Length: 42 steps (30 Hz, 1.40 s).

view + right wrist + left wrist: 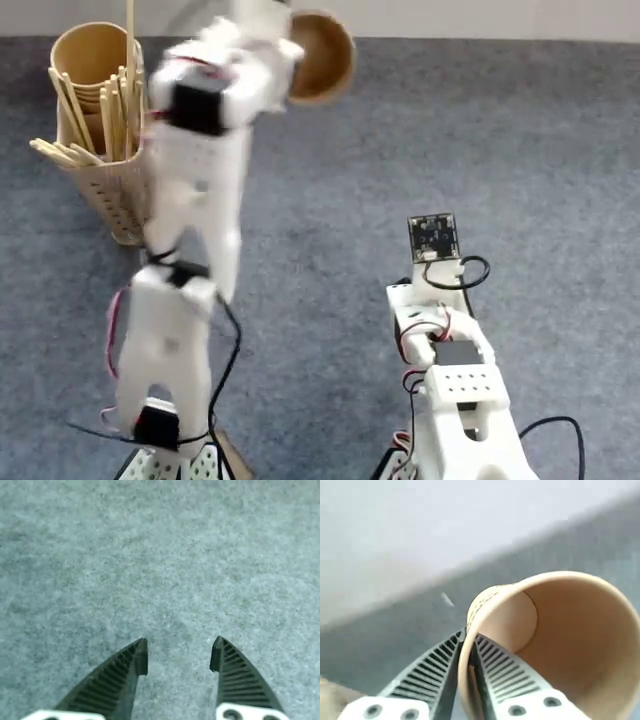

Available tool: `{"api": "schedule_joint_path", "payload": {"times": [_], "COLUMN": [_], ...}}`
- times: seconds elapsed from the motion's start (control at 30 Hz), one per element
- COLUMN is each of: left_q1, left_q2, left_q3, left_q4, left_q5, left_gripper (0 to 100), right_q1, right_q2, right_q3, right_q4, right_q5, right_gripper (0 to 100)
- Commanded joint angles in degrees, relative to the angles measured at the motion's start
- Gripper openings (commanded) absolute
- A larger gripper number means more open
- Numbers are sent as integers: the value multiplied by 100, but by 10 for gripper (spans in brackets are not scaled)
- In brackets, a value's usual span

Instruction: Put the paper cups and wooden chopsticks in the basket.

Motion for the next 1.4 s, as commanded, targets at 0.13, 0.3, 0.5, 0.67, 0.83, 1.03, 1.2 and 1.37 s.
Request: {"api": "schedule_joint_path", "payload": {"times": [0.13, 0.3, 0.5, 0.67, 0.83, 1.03, 1.2, 1.37], "left_q1": [-2571, -3811, -3503, -3248, -3125, -2853, -2686, -2563], "left_q2": [-2404, -2448, -2457, -2448, -1974, -989, -875, -1385], "left_q3": [312, 1991, 3134, 3160, 3275, 3257, 3248, 3248], "left_q4": [26, -114, -897, -1600, -1767, -1723, -1477, -1389], "left_q5": [9, 782, 818, 818, 809, 809, 809, 809], "left_gripper": [5, 5, 5, 5, 5, 5, 8, 8], "right_q1": [-40, -48, -136, -136, -136, -136, -136, -136], "right_q2": [-119, -119, -145, -154, -154, -154, -145, -136], "right_q3": [-48, -48, -48, -48, -48, -48, -48, -48], "right_q4": [-84, -84, -84, -84, -84, -84, -84, -84], "right_q5": [70, 70, 70, 70, 70, 70, 70, 70], "right_gripper": [212, 212, 212, 212, 212, 212, 212, 212]}}
